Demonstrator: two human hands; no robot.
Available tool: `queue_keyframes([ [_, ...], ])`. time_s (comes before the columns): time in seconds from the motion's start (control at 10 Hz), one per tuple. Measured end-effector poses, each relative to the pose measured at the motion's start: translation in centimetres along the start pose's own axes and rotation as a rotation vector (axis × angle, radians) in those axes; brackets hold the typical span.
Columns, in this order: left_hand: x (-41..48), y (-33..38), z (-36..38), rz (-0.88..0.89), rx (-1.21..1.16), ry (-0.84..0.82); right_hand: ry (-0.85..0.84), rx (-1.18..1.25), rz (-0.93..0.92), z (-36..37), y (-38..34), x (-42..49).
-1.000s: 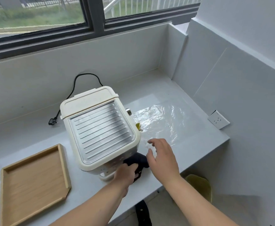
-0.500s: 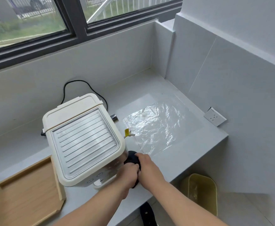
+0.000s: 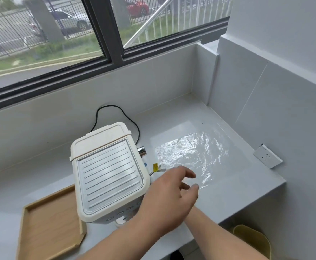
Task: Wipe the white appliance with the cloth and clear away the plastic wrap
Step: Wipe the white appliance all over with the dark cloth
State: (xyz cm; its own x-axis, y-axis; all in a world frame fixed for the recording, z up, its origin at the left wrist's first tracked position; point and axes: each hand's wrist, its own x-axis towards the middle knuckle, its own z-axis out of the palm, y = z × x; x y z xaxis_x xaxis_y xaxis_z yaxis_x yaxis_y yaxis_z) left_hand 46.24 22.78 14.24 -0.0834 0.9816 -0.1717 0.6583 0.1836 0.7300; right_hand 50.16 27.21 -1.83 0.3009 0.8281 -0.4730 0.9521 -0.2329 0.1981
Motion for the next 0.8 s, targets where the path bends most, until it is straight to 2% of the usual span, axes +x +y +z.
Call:
queue_keyframes([
  [0.1,1.5,-0.6,-3.2,0.072,0.038,0.209,-0.253,0.573,-0.393,0.0,0.0,3.0],
  [0.2,3.2,-3.4,-6.4,0.083,0.200,0.360,-0.437,0.834,-0.454,-1.0,-0.6,5.7],
  [0.3,4.3,-6.9,-9.3,0.003,0.399,0.399,-0.585,0.927,-0.452,-1.1,-1.5,6.9],
  [0.4,4.6,-9.4,-11.2,-0.144,0.578,0.314,-0.726,1.059,-0.353,-2.1,-1.7,7.7],
  [0.5,4.7,-10.4,-11.5,-0.188,0.548,0.275,-0.793,1.097,-0.325,-2.8,-2.2,8.2],
  [0.8,4.9,-11.2,-11.2,-0.187,0.524,0.336,-0.825,1.028,-0.336,-4.1,-5.1,11.6],
])
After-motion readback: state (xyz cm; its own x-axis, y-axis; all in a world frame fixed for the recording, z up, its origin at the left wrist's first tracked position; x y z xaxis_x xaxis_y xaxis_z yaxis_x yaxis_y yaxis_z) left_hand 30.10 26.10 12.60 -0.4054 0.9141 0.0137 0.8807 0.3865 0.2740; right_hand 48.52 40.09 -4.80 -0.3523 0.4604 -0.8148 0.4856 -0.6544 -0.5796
